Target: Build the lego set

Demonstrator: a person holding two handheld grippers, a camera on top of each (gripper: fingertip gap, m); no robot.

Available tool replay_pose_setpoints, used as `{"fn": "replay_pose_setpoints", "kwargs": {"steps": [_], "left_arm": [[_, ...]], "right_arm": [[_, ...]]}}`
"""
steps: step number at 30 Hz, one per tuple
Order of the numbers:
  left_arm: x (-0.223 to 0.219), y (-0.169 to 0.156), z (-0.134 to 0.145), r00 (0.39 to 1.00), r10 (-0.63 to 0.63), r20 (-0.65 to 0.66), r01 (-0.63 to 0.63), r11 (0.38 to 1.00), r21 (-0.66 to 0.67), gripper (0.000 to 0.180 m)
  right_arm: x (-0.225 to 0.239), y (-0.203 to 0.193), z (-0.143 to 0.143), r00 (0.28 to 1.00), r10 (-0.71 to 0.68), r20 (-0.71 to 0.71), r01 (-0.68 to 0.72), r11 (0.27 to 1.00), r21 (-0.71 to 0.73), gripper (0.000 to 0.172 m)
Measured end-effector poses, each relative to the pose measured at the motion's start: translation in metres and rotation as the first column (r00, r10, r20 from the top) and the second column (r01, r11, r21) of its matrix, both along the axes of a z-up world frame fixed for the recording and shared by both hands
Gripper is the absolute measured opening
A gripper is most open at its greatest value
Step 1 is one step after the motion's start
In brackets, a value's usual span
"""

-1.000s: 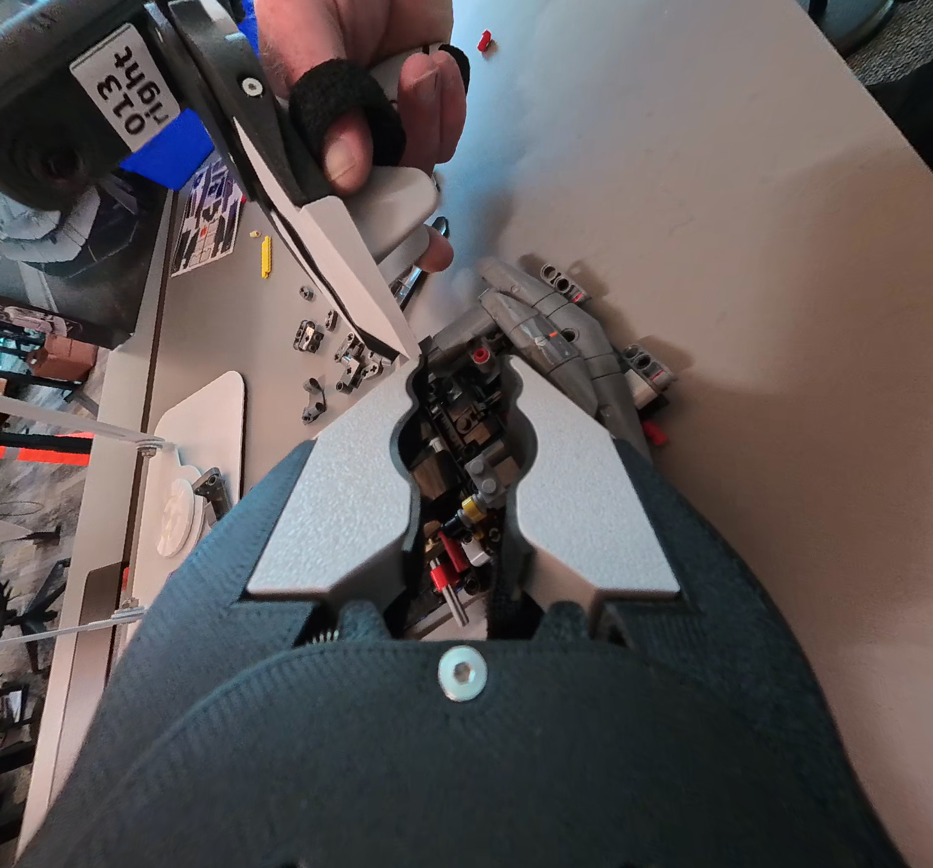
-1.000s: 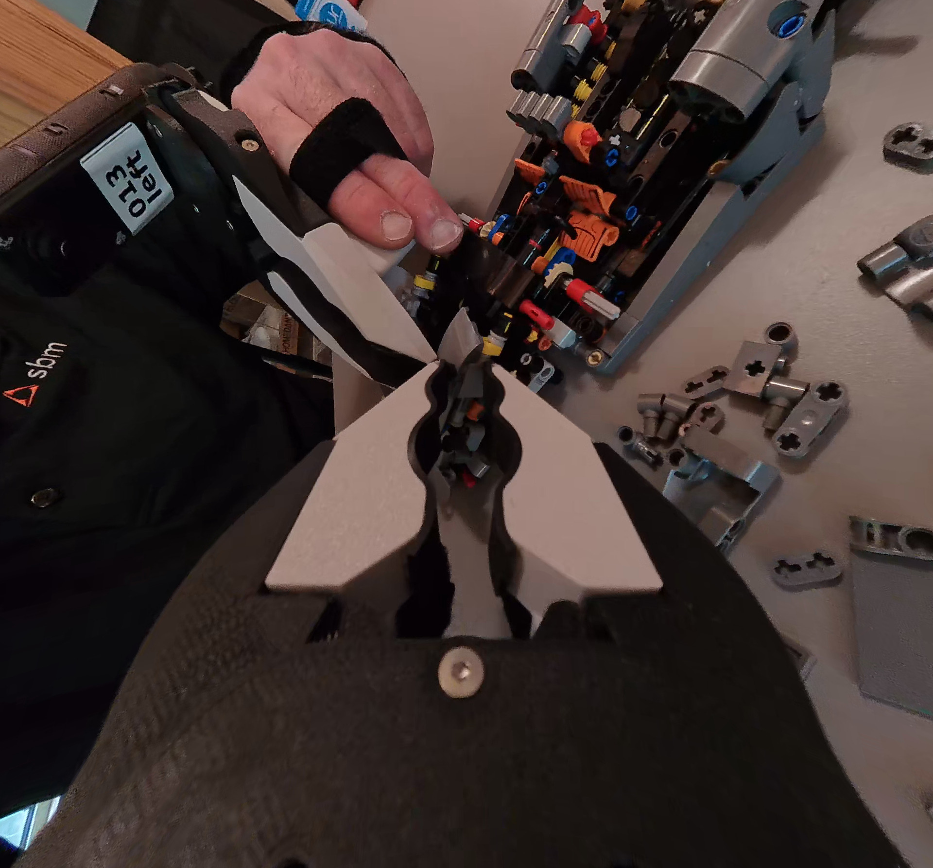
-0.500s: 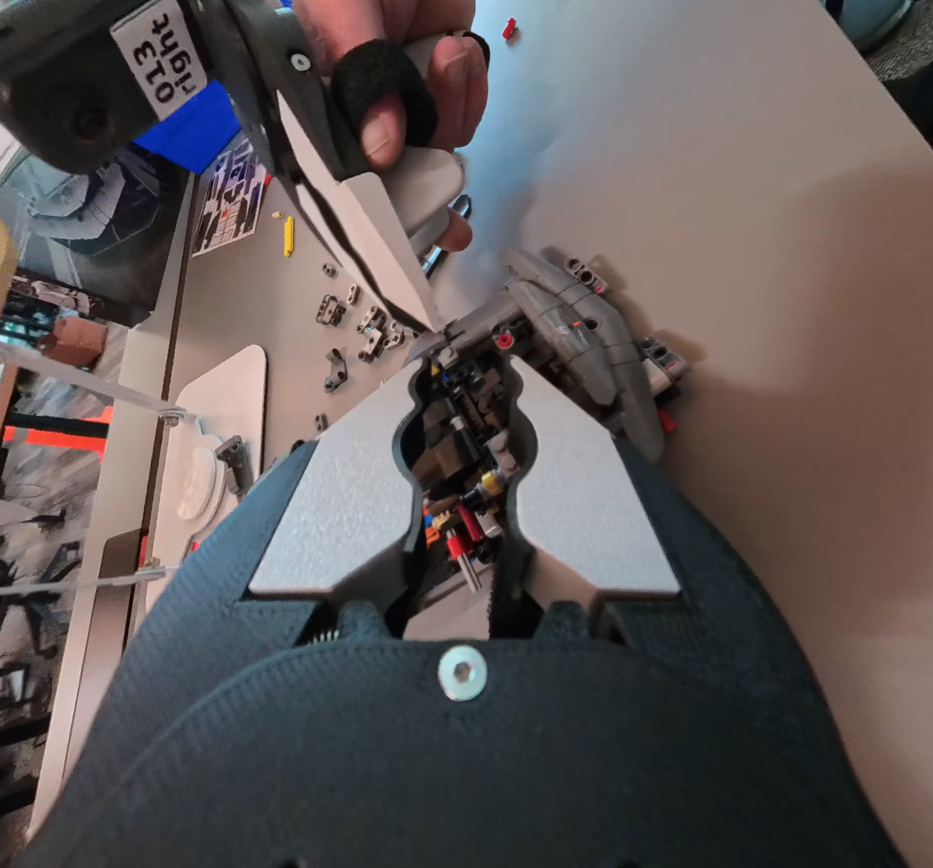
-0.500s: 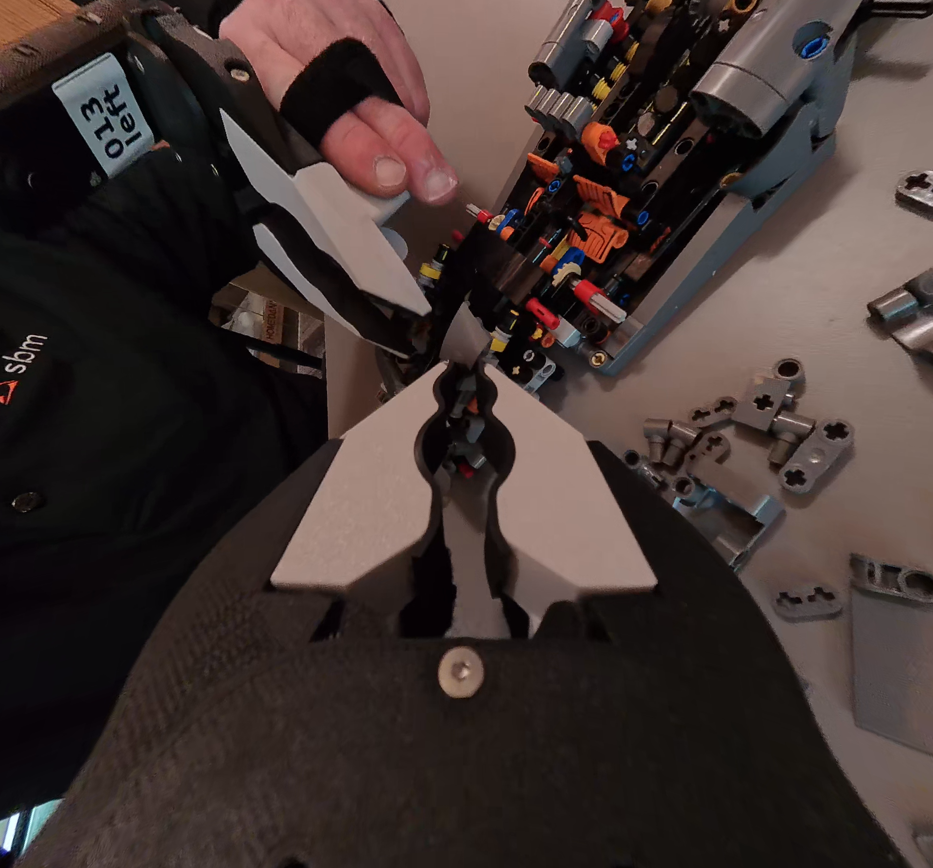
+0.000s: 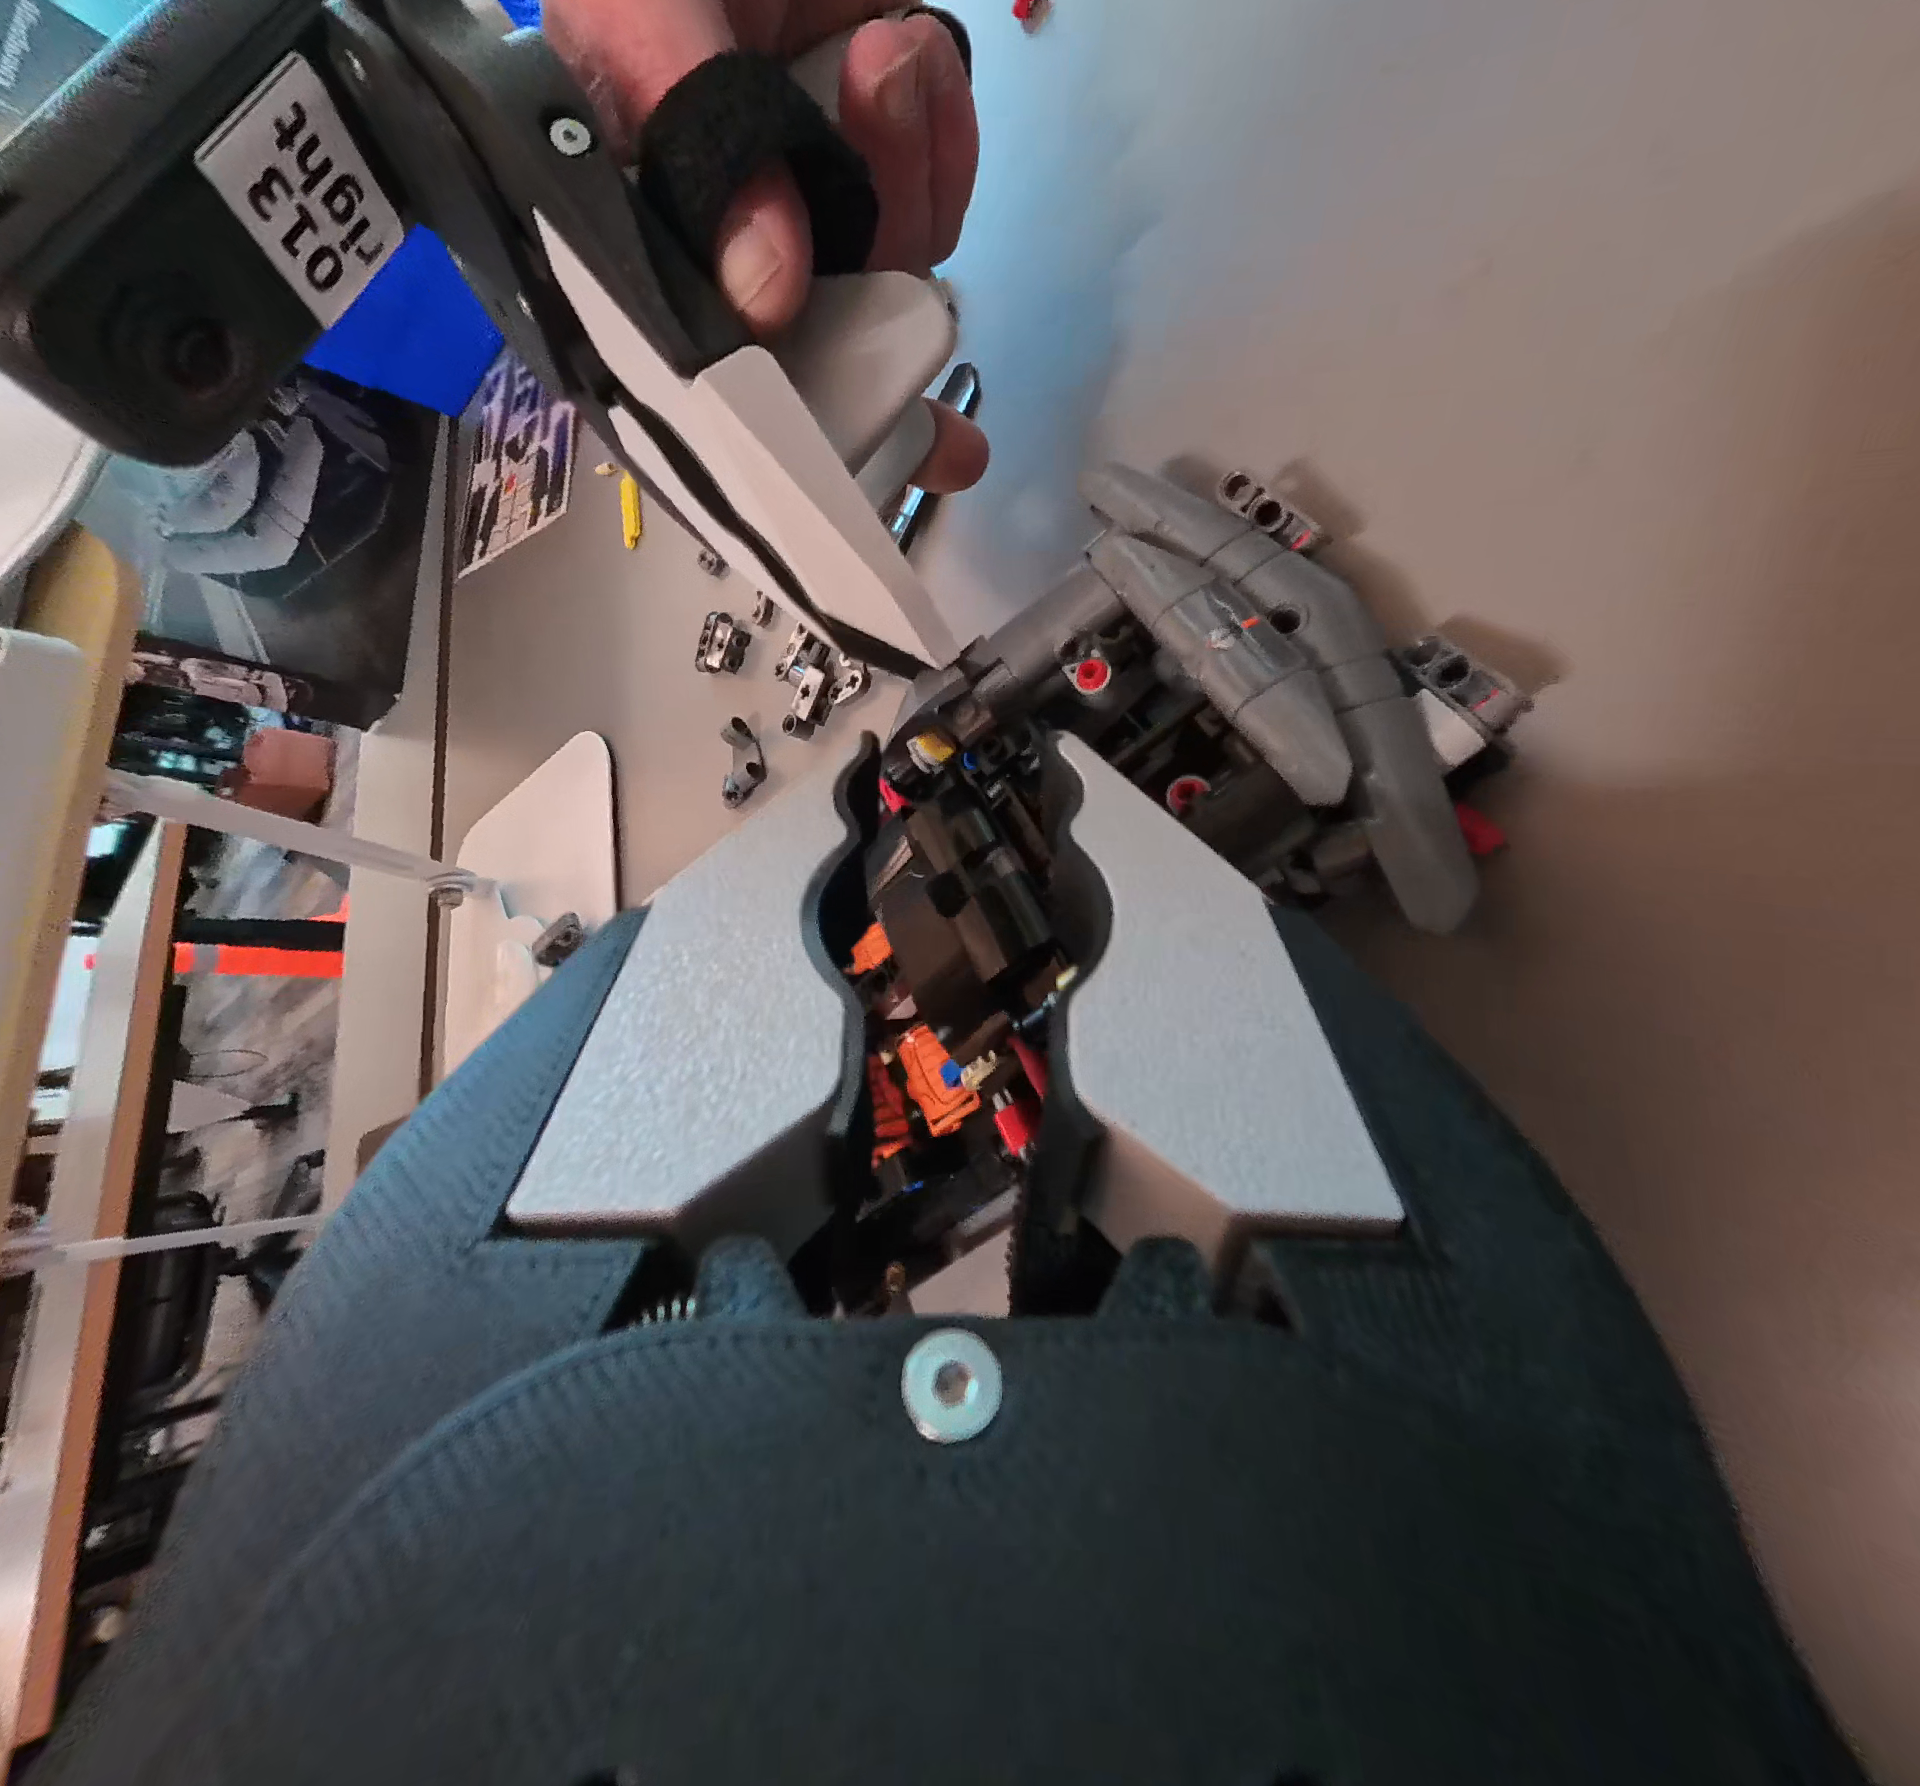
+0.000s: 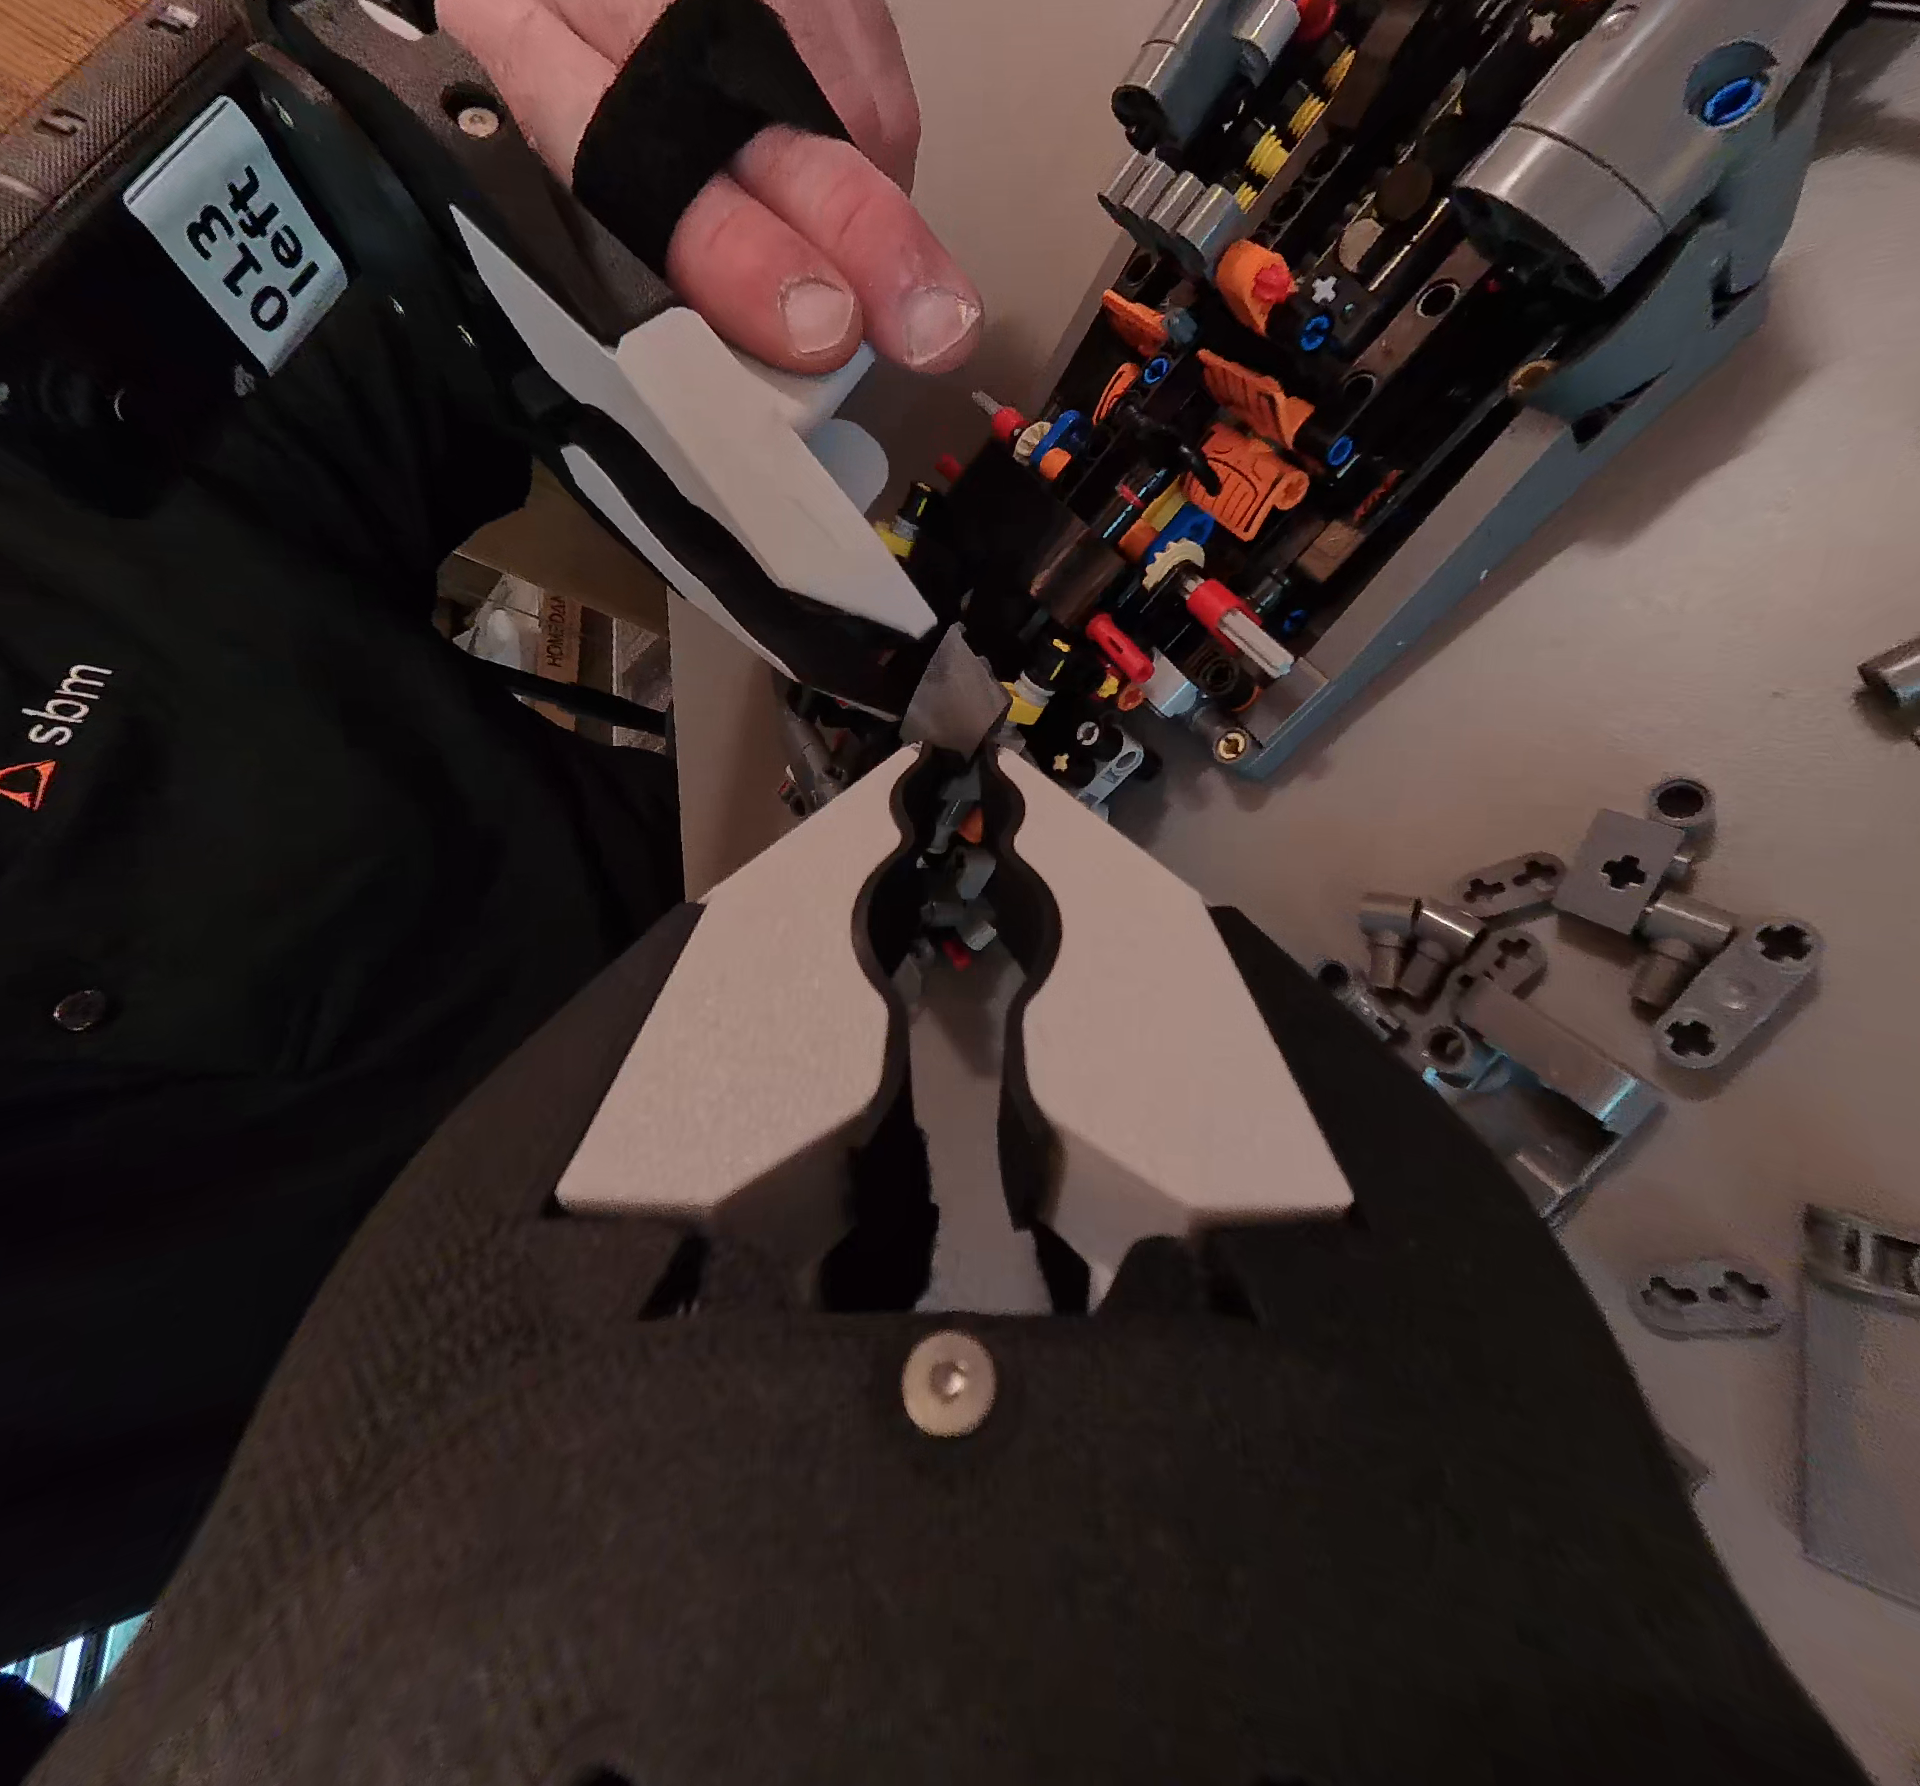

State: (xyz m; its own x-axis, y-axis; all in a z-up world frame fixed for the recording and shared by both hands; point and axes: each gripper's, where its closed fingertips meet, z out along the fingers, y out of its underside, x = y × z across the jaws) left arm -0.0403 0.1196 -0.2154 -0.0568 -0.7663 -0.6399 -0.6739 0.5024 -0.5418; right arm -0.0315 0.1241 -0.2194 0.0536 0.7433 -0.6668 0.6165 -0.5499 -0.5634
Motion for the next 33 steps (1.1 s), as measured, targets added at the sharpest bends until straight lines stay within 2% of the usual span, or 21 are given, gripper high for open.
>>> {"fn": "replay_pose_setpoints", "kwargs": {"steps": [5,17,20,33], "left_arm": [[0.0,0.002,-0.002,0.999,-0.015,-0.033,0.017,0.998,0.059,0.024],[-0.002,0.001,-0.002,0.999,-0.024,-0.044,0.028,0.996,0.09,0.021],[-0.003,0.0,-0.004,0.999,-0.024,-0.047,0.028,0.996,0.086,0.02],[-0.011,-0.003,0.0,0.999,-0.019,-0.041,0.02,1.0,0.02,0.021]], "right_arm": [[-0.004,-0.001,0.0,1.0,-0.005,0.027,0.005,1.0,0.012,0.005],[-0.007,-0.002,0.0,0.994,-0.065,0.087,0.055,0.993,0.109,0.01],[-0.008,-0.003,0.001,0.994,-0.077,0.083,0.068,0.992,0.104,0.017],[-0.004,-0.004,0.009,0.992,-0.121,0.027,0.116,0.983,0.144,0.016]]}}
